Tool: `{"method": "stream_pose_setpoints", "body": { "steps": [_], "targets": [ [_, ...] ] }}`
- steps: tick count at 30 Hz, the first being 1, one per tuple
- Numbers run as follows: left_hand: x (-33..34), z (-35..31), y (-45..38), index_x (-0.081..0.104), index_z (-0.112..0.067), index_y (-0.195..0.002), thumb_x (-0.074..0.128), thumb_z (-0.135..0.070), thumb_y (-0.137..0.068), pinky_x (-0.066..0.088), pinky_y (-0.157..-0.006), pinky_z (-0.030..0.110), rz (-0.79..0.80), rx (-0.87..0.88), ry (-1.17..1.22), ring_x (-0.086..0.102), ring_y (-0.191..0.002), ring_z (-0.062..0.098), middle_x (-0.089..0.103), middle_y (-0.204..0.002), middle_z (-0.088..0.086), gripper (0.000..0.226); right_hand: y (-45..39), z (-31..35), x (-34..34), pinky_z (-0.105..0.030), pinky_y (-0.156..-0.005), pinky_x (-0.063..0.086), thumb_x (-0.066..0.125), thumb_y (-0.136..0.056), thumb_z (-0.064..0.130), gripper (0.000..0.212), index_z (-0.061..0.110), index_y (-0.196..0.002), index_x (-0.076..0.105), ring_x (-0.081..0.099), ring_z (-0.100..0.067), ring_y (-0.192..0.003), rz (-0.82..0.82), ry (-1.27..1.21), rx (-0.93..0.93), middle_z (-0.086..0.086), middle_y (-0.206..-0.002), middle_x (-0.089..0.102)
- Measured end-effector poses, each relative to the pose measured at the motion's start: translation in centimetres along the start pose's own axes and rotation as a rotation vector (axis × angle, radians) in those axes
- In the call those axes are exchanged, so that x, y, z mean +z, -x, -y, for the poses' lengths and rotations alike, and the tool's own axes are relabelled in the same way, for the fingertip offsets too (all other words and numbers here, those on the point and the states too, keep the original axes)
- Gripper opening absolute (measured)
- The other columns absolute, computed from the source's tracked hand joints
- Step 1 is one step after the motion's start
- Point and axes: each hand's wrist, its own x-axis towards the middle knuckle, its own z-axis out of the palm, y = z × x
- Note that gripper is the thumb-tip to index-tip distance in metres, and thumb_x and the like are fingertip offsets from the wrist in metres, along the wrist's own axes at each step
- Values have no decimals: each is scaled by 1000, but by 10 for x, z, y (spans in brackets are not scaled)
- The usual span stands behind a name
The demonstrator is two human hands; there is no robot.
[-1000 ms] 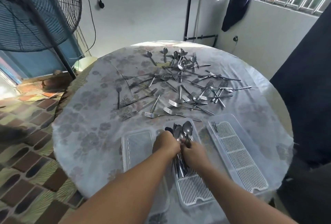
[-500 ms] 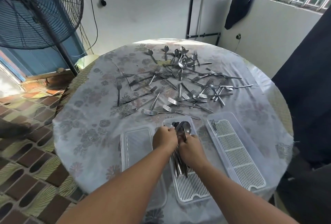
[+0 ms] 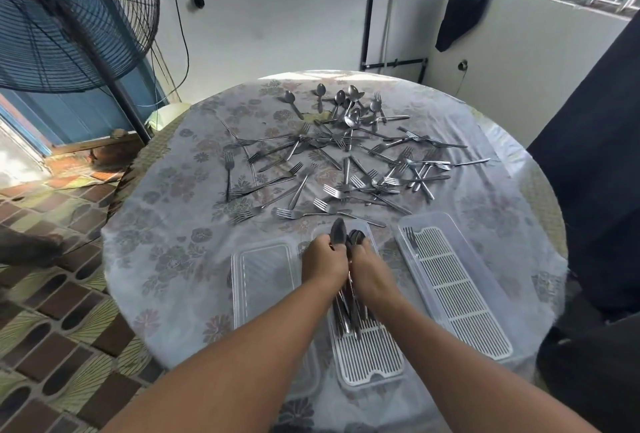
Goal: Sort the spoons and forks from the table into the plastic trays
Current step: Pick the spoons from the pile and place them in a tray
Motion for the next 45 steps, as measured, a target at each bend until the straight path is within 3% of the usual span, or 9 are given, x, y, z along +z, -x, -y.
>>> {"method": "stream_pose_setpoints", "body": {
  "steps": [5, 11, 16, 18, 21, 25, 33, 37, 45],
  "targets": [
    [-8, 10, -9, 53, -26, -135, 67, -28, -93, 49, -92, 35, -81, 104, -172, 66, -107, 25, 71, -117, 2, 44, -4, 1, 1, -35, -105, 35, 38, -107, 34, 64, 13, -164, 19, 42, -36, -138, 38, 190, -12, -21, -151, 35],
    [-8, 27, -19, 38, -28, -147, 65, -48, -94, 30, -99, 40, -60, 418, -725, 42, -128, 27, 65, -130, 1, 63, -5, -19, -7, -43, -87, 54, 51, -103, 20, 38, 18, -140, 50, 62, -32, -107, -83, 576, -344, -9, -126, 55],
    [-11, 34, -24, 34, -30, -150, 63, -57, -92, 26, -106, 40, -99, 537, -889, 38, -128, 25, 49, -140, -2, 70, 1, -26, -17, -46, -85, 46, 71, -86, 27, 32, 31, -117, 69, 56, -30, -108, -218, 1038, -581, -3, -113, 63],
    [-14, 36, -23, 45, -30, -139, 62, -57, -91, 27, -105, 40, -129, 583, -909, 40, -123, 25, 49, -133, -2, 57, 3, -26, -17, -52, -102, 34, 64, -90, 33, 37, 38, -127, 66, 47, -31, -125, -169, 1128, -570, -2, -132, 59],
    [-17, 41, -15, 63, -30, -121, 51, -52, -97, 23, -107, 43, -80, 725, -964, 43, -122, 24, 60, -127, -6, 35, 0, -31, -17, -62, -120, -3, 48, -100, 39, 42, 39, -142, 53, 26, -28, -148, -70, 1189, -513, 2, -157, 42],
    [-17, 45, -2, 66, -24, -129, 36, -48, -102, 7, -116, 51, 39, 787, -1094, 40, -132, 29, 67, -126, -4, 47, 3, -27, -14, -67, -114, -22, 39, -103, 33, 57, 34, -159, 30, 14, -27, -157, -30, 1229, -478, 0, -167, 29],
    [-16, 31, 0, 33, -16, -158, 36, -51, -100, -38, -103, 56, 68, 696, -1282, 21, -146, 35, 39, -155, 12, 68, -5, -30, -8, -66, -116, -21, 38, -102, 39, 64, 35, -162, 15, 23, -26, -153, -59, 1083, -466, 3, -158, 42],
    [-19, 30, -4, 18, -9, -162, 39, -52, -99, -45, -98, 53, 52, 639, -1279, 16, -148, 36, 33, -157, 12, 79, -7, -37, -5, -67, -121, -2, 41, -100, 43, 44, 42, -143, 46, 47, -26, -140, -86, 982, -518, 6, -138, 61],
    [-14, 17, -12, 43, -13, -150, 49, -36, -99, -42, -97, 60, 146, 686, -1348, 20, -146, 36, 43, -148, 10, 56, -7, -27, -9, -66, -115, -24, 35, -104, 32, 69, 17, -165, 8, -7, -25, -160, 14, 1197, -391, -8, -173, 4]
  ]
}}
